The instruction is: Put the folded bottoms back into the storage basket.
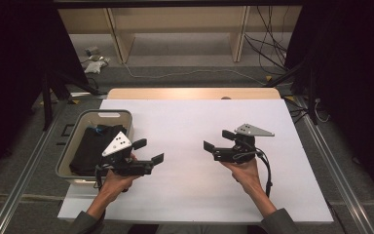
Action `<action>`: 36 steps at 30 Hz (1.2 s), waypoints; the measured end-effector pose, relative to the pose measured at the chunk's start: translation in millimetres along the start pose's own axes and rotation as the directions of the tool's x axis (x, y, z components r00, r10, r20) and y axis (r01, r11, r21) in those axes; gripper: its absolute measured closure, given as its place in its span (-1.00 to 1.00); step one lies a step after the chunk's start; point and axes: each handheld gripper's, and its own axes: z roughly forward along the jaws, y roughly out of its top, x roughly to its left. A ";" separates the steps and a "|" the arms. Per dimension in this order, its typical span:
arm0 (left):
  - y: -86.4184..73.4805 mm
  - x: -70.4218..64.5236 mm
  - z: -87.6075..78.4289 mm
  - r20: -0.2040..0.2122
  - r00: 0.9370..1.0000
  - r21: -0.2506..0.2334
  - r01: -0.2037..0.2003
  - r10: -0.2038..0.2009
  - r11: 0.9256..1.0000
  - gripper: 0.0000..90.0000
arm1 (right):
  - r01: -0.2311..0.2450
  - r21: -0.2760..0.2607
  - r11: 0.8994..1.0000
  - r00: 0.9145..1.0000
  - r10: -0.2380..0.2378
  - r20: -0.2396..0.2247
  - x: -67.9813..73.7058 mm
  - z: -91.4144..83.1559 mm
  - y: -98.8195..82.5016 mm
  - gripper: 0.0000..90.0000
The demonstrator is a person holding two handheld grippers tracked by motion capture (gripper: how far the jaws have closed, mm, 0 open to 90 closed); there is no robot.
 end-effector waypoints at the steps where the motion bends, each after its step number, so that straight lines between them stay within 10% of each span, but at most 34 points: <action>1: -0.8 -0.2 -0.1 0.001 1.000 0.001 -0.001 0.001 1.000 -0.76 | 0.006 0.001 1.000 1.000 -0.006 0.002 0.5 -0.6 -0.6 -0.79; 36: -14.2 -12.7 -21.2 0.005 0.999 -0.033 -0.045 0.045 0.998 -0.95 | 0.109 0.017 0.994 0.993 -0.109 0.037 17.7 -32.0 -22.2 -0.97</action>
